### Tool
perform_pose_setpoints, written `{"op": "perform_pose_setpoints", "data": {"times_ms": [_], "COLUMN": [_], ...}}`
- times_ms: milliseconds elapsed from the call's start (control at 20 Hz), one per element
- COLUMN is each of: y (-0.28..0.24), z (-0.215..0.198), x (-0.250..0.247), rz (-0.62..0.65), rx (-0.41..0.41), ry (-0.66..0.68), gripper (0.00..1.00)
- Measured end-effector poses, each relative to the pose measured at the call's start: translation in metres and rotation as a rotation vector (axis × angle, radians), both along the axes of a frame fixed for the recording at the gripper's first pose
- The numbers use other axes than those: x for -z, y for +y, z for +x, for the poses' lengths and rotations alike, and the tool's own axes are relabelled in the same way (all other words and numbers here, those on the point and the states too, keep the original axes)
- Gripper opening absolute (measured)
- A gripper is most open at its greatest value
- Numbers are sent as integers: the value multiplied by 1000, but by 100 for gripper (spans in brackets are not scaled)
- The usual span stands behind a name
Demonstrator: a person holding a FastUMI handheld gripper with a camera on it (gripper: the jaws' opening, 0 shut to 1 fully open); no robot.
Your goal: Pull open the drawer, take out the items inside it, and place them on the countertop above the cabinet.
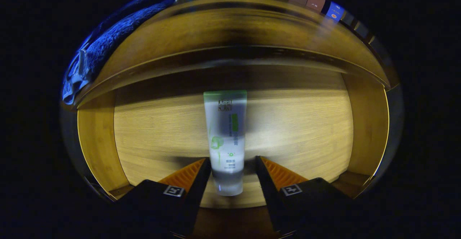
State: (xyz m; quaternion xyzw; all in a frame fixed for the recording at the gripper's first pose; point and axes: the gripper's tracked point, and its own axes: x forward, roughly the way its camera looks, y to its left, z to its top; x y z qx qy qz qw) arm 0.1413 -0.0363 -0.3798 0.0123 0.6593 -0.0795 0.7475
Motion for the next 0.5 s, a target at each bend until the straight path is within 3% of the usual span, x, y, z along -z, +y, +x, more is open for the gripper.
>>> {"op": "perform_pose_setpoints", "data": {"times_ms": [150, 200, 250, 500], "y": [-8, -4, -5, -7], "z": [-4, -5, -5, -6], "x": [2, -2, 1, -6], "rz": [2, 3, 6, -41], "rx": [2, 2, 5, -50], "ry": [-1, -7, -10, -86], "gripper": [53, 53, 45, 45]}}
